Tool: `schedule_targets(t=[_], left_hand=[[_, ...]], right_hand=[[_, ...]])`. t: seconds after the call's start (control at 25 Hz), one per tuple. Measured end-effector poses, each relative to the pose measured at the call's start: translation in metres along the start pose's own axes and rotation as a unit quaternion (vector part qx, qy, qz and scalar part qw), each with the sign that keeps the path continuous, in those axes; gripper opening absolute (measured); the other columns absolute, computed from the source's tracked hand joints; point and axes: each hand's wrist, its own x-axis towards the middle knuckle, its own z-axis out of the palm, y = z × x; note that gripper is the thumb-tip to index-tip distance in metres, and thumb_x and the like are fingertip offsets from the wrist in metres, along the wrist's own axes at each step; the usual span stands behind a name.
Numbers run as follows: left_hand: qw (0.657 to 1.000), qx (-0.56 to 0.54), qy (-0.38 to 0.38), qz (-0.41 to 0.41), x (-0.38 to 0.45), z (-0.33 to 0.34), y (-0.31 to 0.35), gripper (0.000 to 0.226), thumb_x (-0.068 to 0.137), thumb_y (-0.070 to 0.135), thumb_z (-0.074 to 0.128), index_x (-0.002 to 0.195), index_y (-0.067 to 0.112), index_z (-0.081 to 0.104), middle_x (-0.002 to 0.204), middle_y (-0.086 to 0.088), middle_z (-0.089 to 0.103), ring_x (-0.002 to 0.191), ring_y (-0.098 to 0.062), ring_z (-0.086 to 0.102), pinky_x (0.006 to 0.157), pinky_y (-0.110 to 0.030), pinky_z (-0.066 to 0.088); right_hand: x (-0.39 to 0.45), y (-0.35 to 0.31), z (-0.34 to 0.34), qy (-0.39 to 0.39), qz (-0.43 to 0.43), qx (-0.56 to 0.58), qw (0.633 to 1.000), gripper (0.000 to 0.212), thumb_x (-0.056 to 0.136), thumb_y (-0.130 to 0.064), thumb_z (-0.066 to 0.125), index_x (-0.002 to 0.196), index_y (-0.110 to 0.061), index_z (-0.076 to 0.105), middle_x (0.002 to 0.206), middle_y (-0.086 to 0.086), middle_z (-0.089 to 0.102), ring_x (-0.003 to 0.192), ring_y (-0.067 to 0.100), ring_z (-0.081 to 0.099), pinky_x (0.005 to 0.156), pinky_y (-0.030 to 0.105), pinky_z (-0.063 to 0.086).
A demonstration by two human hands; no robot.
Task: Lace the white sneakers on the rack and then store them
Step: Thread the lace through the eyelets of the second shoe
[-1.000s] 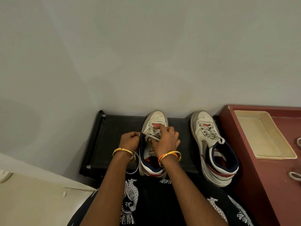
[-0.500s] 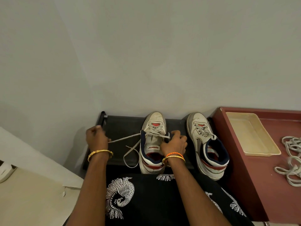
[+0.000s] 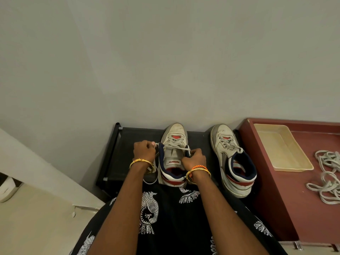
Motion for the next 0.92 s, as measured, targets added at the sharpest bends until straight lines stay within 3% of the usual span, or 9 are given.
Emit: schedule_targets(t=[0.08, 0.24, 0.36, 0.48, 0.56, 0.68, 0.76, 0.84, 0.92], left_hand=[[1.0, -0.019, -0.002, -0.003, -0.001, -0.004, -0.002, 0.018, 0.097, 0.016, 0.047, 0.089, 0.004, 0.058, 0.107, -0.019, 0.057, 0.093, -0.026, 0.056, 0.085, -0.036, 0.047], [1.0, 0.009, 0.01, 0.009, 0.004, -0.002, -0.01, 0.023, 0.095, 0.021, 0.051, 0.072, 0.02, 0.053, 0.108, -0.018, 0.057, 0.096, -0.029, 0.058, 0.096, -0.055, 0.042], [1.0, 0.013, 0.005, -0.003, 0.007, 0.001, -0.012, 0.021, 0.095, 0.021, 0.05, 0.074, 0.022, 0.052, 0.109, -0.018, 0.056, 0.096, -0.03, 0.057, 0.097, -0.056, 0.041], [1.0, -0.024, 0.003, 0.007, 0.003, 0.002, -0.006, 0.017, 0.098, 0.019, 0.045, 0.092, 0.008, 0.056, 0.096, -0.013, 0.055, 0.087, -0.023, 0.054, 0.087, -0.041, 0.047], [0.995, -0.09, 0.032, -0.01, 0.0, 0.0, 0.0, 0.025, 0.1, 0.019, 0.039, 0.107, 0.001, 0.055, 0.095, -0.009, 0.053, 0.086, -0.018, 0.051, 0.077, -0.031, 0.041], [0.96, -0.242, 0.133, -0.046, 0.003, -0.015, 0.002, 0.028, 0.101, 0.018, 0.036, 0.113, 0.003, 0.055, 0.106, -0.006, 0.059, 0.103, -0.017, 0.056, 0.084, -0.027, 0.038], [0.934, -0.302, 0.183, -0.055, 0.005, -0.025, 0.0, 0.027, 0.101, 0.017, 0.035, 0.114, 0.005, 0.055, 0.111, -0.002, 0.06, 0.104, -0.014, 0.057, 0.089, -0.025, 0.039], [0.919, -0.352, 0.176, -0.034, 0.001, -0.028, 0.002, 0.022, 0.102, 0.017, 0.034, 0.112, 0.008, 0.053, 0.112, 0.0, 0.06, 0.093, -0.012, 0.063, 0.085, -0.023, 0.047], [0.912, -0.381, 0.15, -0.02, -0.003, -0.027, 0.005, 0.021, 0.102, 0.017, 0.034, 0.107, 0.01, 0.052, 0.103, 0.002, 0.063, 0.074, -0.007, 0.068, 0.065, -0.018, 0.053]], right_hand=[[0.001, 0.001, 0.001, 0.007, 0.001, 0.0, 1.0, 0.043, 0.081, -0.014, 0.065, 0.12, -0.008, 0.046, 0.123, 0.016, 0.049, 0.102, 0.03, 0.055, 0.082, 0.034, 0.048], [0.0, 0.002, 0.008, 0.055, -0.046, 0.011, 0.997, 0.03, 0.079, -0.002, 0.064, 0.105, -0.008, 0.05, 0.115, 0.015, 0.052, 0.09, 0.023, 0.052, 0.073, 0.029, 0.044], [-0.003, 0.001, 0.013, 0.08, -0.065, 0.11, 0.989, 0.03, 0.078, 0.01, 0.058, 0.102, -0.007, 0.057, 0.112, 0.015, 0.059, 0.099, 0.026, 0.058, 0.074, 0.027, 0.046], [-0.008, -0.005, 0.012, 0.074, -0.091, 0.187, 0.975, 0.044, 0.08, 0.019, 0.048, 0.107, -0.01, 0.067, 0.113, 0.005, 0.053, 0.102, 0.016, 0.053, 0.08, 0.021, 0.046], [-0.007, -0.007, 0.012, 0.082, -0.094, 0.188, 0.974, 0.048, 0.079, 0.019, 0.049, 0.111, -0.014, 0.065, 0.114, 0.005, 0.048, 0.098, 0.014, 0.051, 0.082, 0.021, 0.046], [-0.005, -0.004, 0.011, 0.099, -0.094, 0.159, 0.978, 0.047, 0.077, 0.014, 0.057, 0.115, -0.012, 0.055, 0.112, 0.011, 0.051, 0.089, 0.017, 0.054, 0.078, 0.024, 0.046], [-0.006, -0.004, 0.011, 0.101, -0.091, 0.152, 0.979, 0.047, 0.076, 0.013, 0.06, 0.116, -0.009, 0.05, 0.111, 0.013, 0.052, 0.088, 0.018, 0.053, 0.076, 0.026, 0.046], [-0.006, -0.005, 0.012, 0.112, -0.094, 0.147, 0.978, 0.048, 0.073, 0.012, 0.063, 0.115, -0.008, 0.048, 0.113, 0.015, 0.051, 0.092, 0.022, 0.055, 0.078, 0.029, 0.049], [-0.007, -0.006, 0.013, 0.125, -0.092, 0.141, 0.978, 0.049, 0.072, 0.012, 0.064, 0.114, -0.007, 0.048, 0.114, 0.014, 0.049, 0.096, 0.024, 0.055, 0.077, 0.027, 0.047]])
